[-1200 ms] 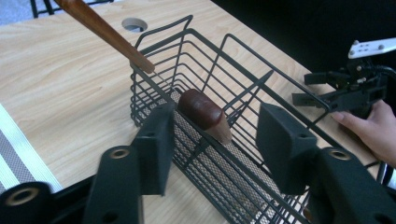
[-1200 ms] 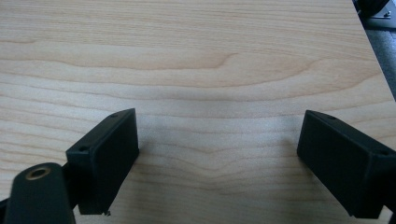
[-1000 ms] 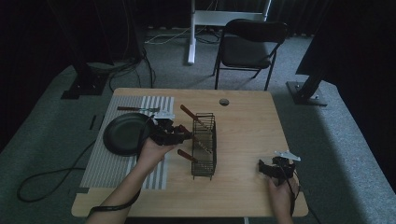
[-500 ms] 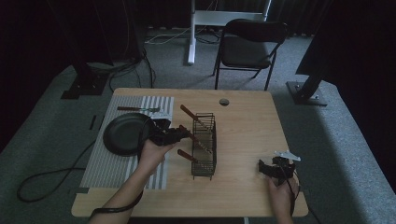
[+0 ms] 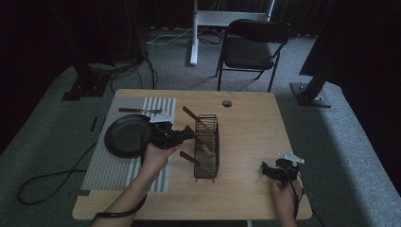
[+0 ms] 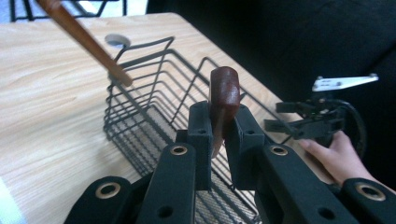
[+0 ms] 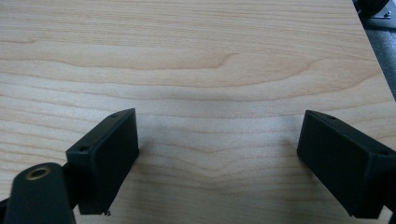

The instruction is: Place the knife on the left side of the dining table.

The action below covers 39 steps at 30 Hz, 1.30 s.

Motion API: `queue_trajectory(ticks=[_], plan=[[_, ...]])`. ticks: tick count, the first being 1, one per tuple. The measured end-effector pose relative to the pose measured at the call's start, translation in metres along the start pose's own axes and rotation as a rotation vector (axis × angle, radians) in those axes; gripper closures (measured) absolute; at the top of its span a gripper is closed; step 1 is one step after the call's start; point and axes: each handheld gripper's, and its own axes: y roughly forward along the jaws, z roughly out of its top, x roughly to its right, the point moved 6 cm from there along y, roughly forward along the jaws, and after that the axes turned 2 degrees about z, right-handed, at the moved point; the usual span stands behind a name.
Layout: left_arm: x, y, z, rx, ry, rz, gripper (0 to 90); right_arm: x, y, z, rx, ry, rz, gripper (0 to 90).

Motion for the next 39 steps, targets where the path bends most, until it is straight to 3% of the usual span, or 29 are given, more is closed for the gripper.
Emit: queue_trajectory(ticks=[8, 18, 31, 39], plan=[[0.011, -0.010, 0.004, 0.010, 0.061, -0.011, 82.3, 0.000, 0.000, 0.000, 0.000, 0.001, 0.000, 11.7], [0.024, -0.029, 0.011, 0.044, 0.101, -0.015, 82.3, 0.000, 0.000, 0.000, -0.001, 0.001, 0.000, 11.7], [0.048, -0.069, 0.031, 0.131, 0.154, -0.028, 82.3, 0.000, 0.000, 0.000, -0.002, 0.003, 0.001, 11.7], [0.050, -0.098, 0.042, 0.185, 0.173, 0.000, 82.3, 0.000, 0.000, 0.000, -0.002, 0.002, 0.001, 11.7]])
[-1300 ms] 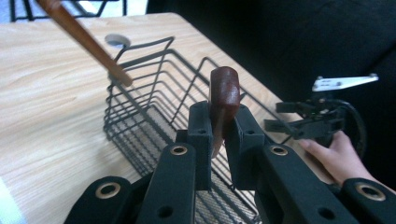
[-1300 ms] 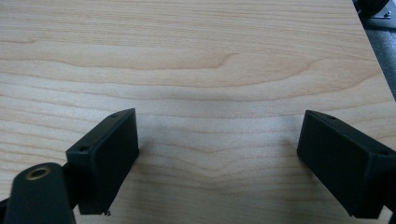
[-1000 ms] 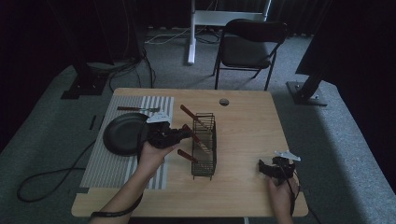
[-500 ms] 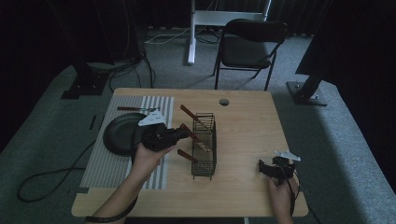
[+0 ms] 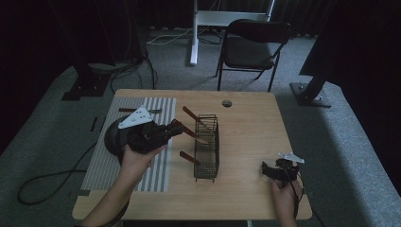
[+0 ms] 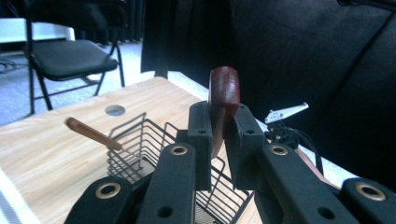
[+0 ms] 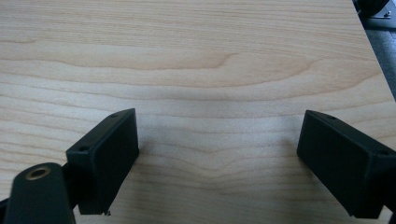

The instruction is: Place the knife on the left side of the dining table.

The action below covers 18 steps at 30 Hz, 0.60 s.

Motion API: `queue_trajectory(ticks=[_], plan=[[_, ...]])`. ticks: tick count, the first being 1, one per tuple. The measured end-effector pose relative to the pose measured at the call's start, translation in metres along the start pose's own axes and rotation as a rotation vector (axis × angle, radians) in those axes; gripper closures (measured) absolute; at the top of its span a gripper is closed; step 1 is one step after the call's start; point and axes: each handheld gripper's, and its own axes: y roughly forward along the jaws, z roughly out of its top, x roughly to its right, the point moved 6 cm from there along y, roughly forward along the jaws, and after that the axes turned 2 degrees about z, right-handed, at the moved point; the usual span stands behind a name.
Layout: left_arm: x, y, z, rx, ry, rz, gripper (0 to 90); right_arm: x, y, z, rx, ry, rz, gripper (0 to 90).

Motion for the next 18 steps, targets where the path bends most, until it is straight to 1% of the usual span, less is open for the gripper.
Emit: queue_trajectory(ticks=[4, 5, 8, 10, 11, 15, 18], plan=[[-0.008, -0.013, 0.002, 0.021, -0.011, 0.029, 82.3, 0.000, 0.000, 0.000, 0.000, -0.002, 0.000, 11.7], [-0.010, -0.015, 0.002, 0.024, -0.015, 0.032, 82.3, 0.000, 0.000, 0.000, 0.001, -0.002, 0.000, 11.7], [-0.016, -0.022, 0.002, 0.030, -0.019, 0.056, 82.3, 0.000, 0.000, 0.000, 0.001, -0.004, 0.000, 11.7], [-0.018, -0.024, 0.001, 0.030, -0.023, 0.061, 82.2, 0.000, 0.000, 0.000, 0.001, -0.003, 0.000, 11.7], [-0.022, -0.029, -0.001, 0.031, -0.025, 0.081, 82.2, 0.000, 0.000, 0.000, 0.001, -0.003, 0.000, 11.7], [-0.033, -0.038, -0.007, 0.028, -0.042, 0.109, 82.2, 0.000, 0.000, 0.000, 0.001, -0.001, 0.000, 11.7], [-0.042, -0.046, -0.015, 0.028, -0.058, 0.142, 82.3, 0.000, 0.000, 0.000, 0.002, -0.001, 0.000, 11.7]])
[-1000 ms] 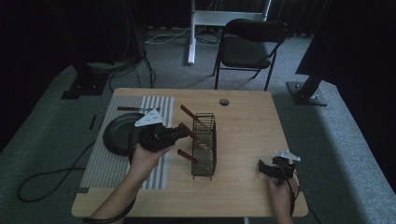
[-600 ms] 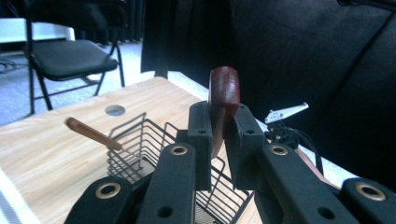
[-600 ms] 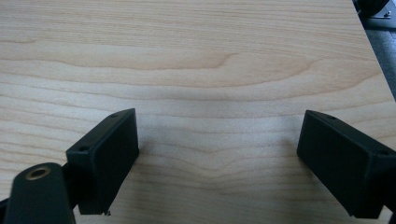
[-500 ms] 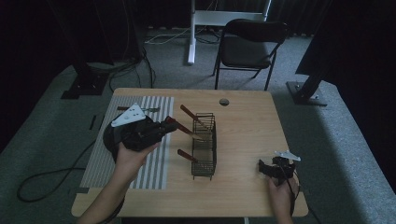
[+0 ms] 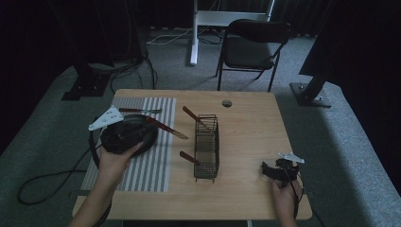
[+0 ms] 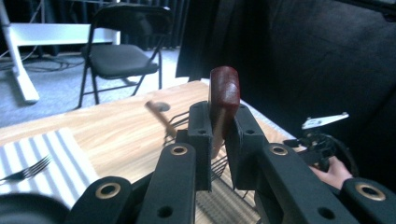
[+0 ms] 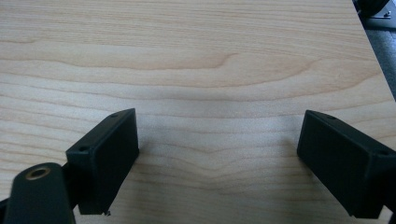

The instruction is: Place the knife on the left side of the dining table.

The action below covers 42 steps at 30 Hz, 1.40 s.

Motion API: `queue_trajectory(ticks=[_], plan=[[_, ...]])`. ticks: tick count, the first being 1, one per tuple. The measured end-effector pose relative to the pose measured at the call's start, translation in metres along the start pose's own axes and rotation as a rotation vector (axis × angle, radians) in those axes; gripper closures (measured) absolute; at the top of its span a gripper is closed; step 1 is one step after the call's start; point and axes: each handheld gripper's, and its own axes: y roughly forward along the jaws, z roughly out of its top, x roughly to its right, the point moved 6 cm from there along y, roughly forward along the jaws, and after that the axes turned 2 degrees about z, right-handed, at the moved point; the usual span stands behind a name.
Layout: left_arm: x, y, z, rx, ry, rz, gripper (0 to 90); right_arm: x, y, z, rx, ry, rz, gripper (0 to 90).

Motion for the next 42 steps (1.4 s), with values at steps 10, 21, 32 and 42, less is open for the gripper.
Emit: queue_trajectory(ticks=[10, 21, 32, 42], plan=[[-0.032, -0.017, -0.030, -0.017, -0.061, 0.081, 82.3, 0.000, 0.000, 0.000, -0.001, 0.001, 0.000, 11.7], [-0.061, -0.036, -0.078, -0.020, -0.164, 0.157, 82.3, 0.000, 0.000, 0.000, -0.002, 0.001, 0.000, 11.7], [-0.067, -0.041, -0.125, -0.078, -0.223, 0.193, 82.2, 0.000, 0.000, 0.000, -0.002, 0.002, 0.000, 11.7], [-0.068, -0.052, -0.139, -0.083, -0.256, 0.200, 82.2, 0.000, 0.000, 0.000, -0.002, 0.002, 0.000, 11.7]])
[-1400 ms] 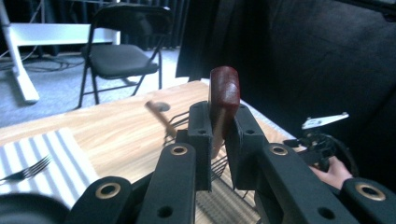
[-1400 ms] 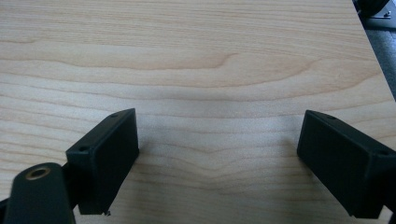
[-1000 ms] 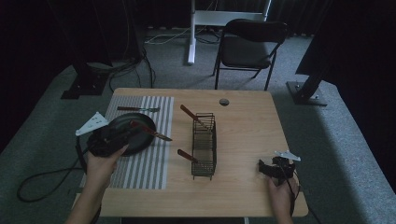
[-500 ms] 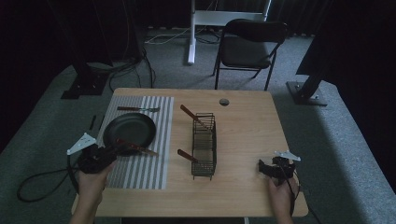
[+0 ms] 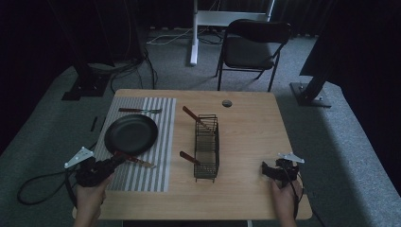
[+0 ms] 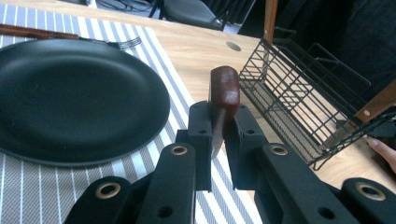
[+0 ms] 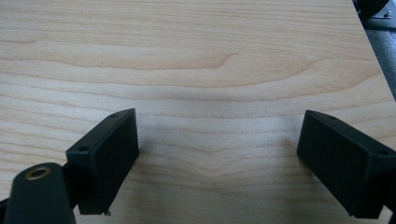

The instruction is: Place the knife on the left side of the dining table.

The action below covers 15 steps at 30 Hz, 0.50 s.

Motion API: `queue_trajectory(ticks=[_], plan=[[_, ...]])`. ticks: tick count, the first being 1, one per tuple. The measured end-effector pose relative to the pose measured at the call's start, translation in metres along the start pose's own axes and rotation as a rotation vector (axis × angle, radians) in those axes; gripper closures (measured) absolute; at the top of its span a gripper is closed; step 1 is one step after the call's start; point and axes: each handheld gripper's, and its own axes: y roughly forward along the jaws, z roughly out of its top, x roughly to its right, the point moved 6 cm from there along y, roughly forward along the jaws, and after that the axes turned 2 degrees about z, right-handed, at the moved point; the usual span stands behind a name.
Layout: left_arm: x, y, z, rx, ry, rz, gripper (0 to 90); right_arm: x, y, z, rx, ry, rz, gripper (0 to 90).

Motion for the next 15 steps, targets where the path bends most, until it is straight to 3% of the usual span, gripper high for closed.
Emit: queue_trajectory(ticks=[8, 12, 15], plan=[[-0.018, -0.004, -0.011, 0.015, -0.124, -0.028, 82.2, 0.000, 0.000, 0.000, 0.000, 0.000, 0.000, 11.7], [-0.035, -0.005, -0.020, 0.034, -0.243, -0.043, 81.9, 0.000, 0.000, 0.000, 0.000, 0.000, 0.000, 11.7], [-0.048, -0.004, -0.027, 0.043, -0.307, -0.036, 80.7, 0.000, 0.000, 0.000, 0.000, 0.000, 0.000, 11.7]])
